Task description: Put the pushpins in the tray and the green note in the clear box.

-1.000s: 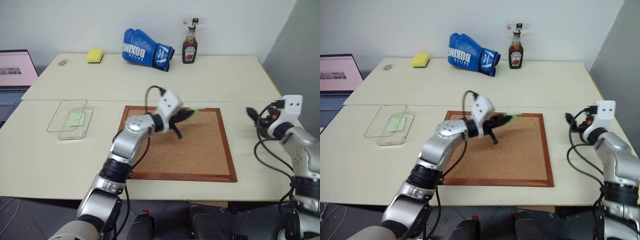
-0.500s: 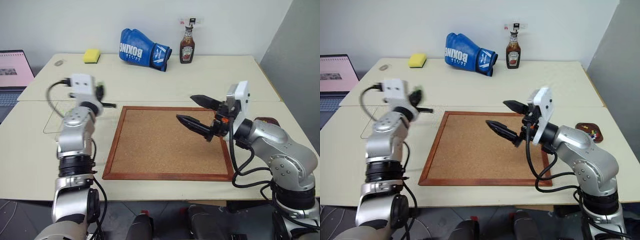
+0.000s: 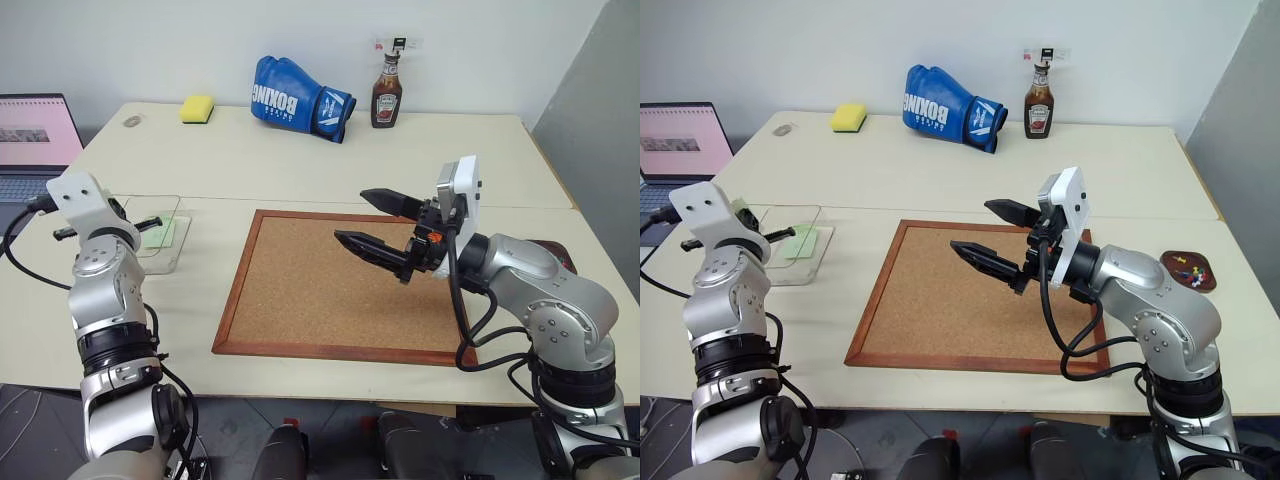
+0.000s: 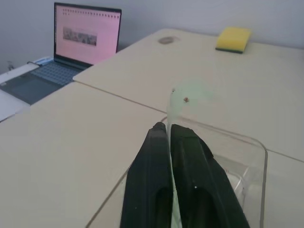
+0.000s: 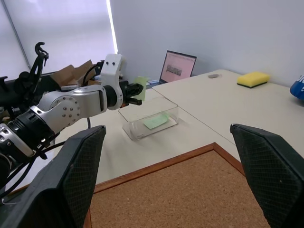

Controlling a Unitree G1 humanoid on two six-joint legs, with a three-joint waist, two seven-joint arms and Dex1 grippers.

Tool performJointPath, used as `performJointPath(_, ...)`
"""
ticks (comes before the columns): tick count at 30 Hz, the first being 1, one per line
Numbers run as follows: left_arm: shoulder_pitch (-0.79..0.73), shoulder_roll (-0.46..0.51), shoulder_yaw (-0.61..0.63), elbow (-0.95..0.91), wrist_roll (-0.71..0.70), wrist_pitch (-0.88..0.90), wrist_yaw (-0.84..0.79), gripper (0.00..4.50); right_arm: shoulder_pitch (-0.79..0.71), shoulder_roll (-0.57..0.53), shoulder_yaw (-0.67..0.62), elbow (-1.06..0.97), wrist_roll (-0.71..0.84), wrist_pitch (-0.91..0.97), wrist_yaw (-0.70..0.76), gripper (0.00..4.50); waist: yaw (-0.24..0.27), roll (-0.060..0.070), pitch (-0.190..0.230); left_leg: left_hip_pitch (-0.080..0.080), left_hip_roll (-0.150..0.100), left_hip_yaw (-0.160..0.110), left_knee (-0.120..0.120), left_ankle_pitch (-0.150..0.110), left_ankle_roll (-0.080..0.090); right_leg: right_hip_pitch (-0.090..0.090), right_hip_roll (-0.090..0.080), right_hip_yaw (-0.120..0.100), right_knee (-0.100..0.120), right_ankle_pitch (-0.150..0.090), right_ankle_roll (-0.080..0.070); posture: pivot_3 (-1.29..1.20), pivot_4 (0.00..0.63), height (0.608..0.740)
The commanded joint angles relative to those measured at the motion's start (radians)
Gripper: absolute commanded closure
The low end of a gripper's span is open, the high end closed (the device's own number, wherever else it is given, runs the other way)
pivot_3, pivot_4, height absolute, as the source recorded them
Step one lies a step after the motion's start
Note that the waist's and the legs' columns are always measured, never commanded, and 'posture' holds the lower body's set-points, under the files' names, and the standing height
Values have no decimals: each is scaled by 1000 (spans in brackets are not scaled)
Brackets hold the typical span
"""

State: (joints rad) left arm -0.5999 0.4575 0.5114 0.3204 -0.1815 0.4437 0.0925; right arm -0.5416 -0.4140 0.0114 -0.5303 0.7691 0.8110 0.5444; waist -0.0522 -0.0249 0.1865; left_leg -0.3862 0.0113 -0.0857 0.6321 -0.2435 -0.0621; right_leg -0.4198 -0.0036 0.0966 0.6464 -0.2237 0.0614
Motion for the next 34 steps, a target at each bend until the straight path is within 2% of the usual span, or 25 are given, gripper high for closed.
performJointPath(1, -1, 11, 7, -55, -20, -2, -2, 3331, -4, 2, -12, -13, 11, -22, 5, 0, 0, 0, 0, 0, 0, 0, 0, 0, 0, 0, 0, 0, 0, 0, 0, 0, 150, 740)
performJointPath(11, -11, 33, -26, -47, -20, -18, -24, 1294, 8, 6, -17, -23, 11, -22, -12, 0, -2, 0, 0, 0, 0, 0, 0, 0, 0, 0, 0, 0, 0, 0, 0, 0, 150, 740)
performJointPath(18, 25, 1, -140, -215, -54, -39, -167, 40, 76, -2, -40, -56, -28, -17, -103, 0, 2, -1, 0, -1, 0, 0, 0, 0, 0, 0, 0, 0, -1, 0, 0, 0, 150, 740)
performJointPath(21, 83, -28, -227, -362, -54, -15, -216, 40, 145, 10, -55, -87, -84, -22, -200, 0, 1, -1, 0, -1, 0, 1, 0, 0, 0, 0, 0, 0, -1, 0, 0, 0, 150, 740)
performJointPath(26, 222, -120, -341, -561, -65, 69, -218, 40, 269, -1, -5, -91, -330, -95, -365, 0, 2, -1, 0, 0, 0, 1, -1, 0, 0, 0, 0, 1, -1, 0, 0, 0, 150, 740)
performJointPath(30, 383, -185, -465, -659, -4, 60, -199, 40, 421, 43, 23, -64, -489, -180, -479, 0, -3, -2, -2, 2, 0, 2, -1, 0, 0, 1, 0, 2, 0, 0, 0, 0, 150, 740)
performJointPath(34, 458, -241, -464, -712, -5, 62, -165, 40, 491, 90, 36, -87, -547, -214, -512, 0, -6, -2, -1, 2, 0, 3, -1, 0, 0, 0, 1, 3, 0, -1, -1, 0, 150, 740)
